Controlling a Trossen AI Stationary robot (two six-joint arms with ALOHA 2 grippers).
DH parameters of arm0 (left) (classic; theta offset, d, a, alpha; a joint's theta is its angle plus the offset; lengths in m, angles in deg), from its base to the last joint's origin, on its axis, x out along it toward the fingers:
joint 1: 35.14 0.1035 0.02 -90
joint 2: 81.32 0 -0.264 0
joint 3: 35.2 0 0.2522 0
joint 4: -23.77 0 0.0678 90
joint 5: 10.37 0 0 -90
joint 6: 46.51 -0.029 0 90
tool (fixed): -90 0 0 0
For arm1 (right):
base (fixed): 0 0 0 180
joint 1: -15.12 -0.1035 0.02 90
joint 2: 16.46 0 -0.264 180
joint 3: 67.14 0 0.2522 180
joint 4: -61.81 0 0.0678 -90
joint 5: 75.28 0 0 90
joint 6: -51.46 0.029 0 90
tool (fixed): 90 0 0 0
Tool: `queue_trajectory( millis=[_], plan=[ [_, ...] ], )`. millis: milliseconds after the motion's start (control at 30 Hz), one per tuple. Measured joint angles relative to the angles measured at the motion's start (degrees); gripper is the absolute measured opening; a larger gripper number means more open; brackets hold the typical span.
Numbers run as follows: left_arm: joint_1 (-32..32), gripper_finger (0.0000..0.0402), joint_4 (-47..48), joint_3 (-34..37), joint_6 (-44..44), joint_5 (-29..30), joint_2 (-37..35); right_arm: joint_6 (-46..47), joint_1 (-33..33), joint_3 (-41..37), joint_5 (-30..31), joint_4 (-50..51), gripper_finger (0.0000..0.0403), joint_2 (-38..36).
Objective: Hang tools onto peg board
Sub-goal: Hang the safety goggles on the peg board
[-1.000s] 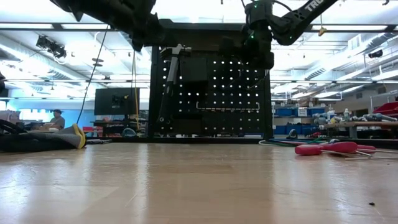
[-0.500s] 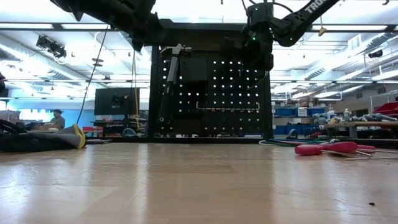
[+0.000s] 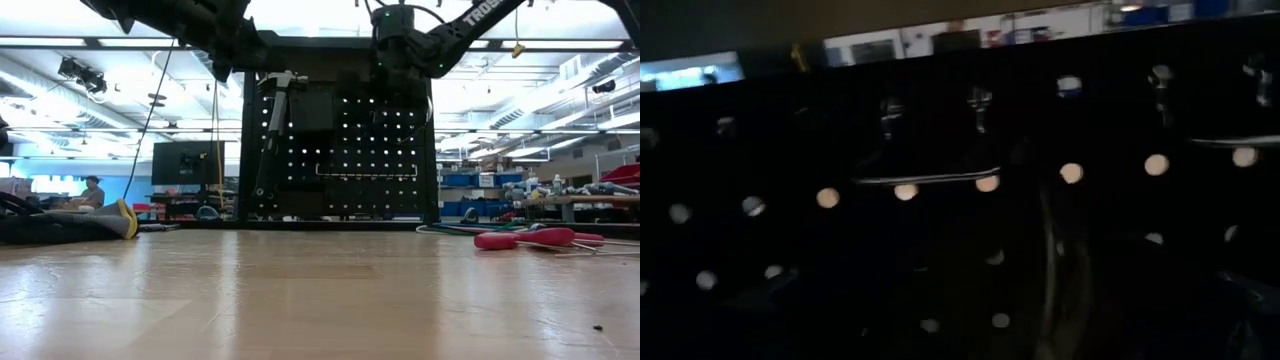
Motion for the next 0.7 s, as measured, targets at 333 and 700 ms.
queue_trajectory(
  millis=[333,700],
  plan=[
    [-0.05,0.0039,1.28,0.0,0.02,-0.7,0.0,11.15,0.86,0.59,0.43,0.49,0.0373,0.64],
    [-0.05,0.0039,1.32,0.0,0.15,-0.9,0.0,11.63,0.97,0.59,0.62,2.43,0.029,0.64]
  ],
)
